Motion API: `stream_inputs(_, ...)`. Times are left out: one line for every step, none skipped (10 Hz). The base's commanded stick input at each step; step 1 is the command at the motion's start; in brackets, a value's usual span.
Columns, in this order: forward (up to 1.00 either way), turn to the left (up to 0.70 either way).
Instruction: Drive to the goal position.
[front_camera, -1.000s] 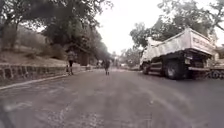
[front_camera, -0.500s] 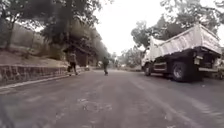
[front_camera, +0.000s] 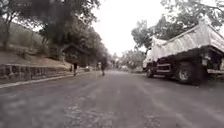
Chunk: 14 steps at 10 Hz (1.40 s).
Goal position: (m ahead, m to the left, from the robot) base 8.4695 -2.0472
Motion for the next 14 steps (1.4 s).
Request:
stream_inputs(1.0, 0.0)
stream_inputs(1.0, 0.0)
stream_inputs(1.0, 0.0)
stream_inputs(1.0, 0.0)
stream_inputs(1.0, 0.0)
stream_inputs(1.0, 0.0)
stream_inputs(1.0, 0.0)
stream_inputs(1.0, 0.0)
stream_inputs(1.0, 0.0)
stream_inputs(1.0, 0.0)
stream_inputs(1.0, 0.0)
stream_inputs(1.0, 0.0)
stream_inputs(1.0, 0.0)
stream_inputs(1.0, 0.0)
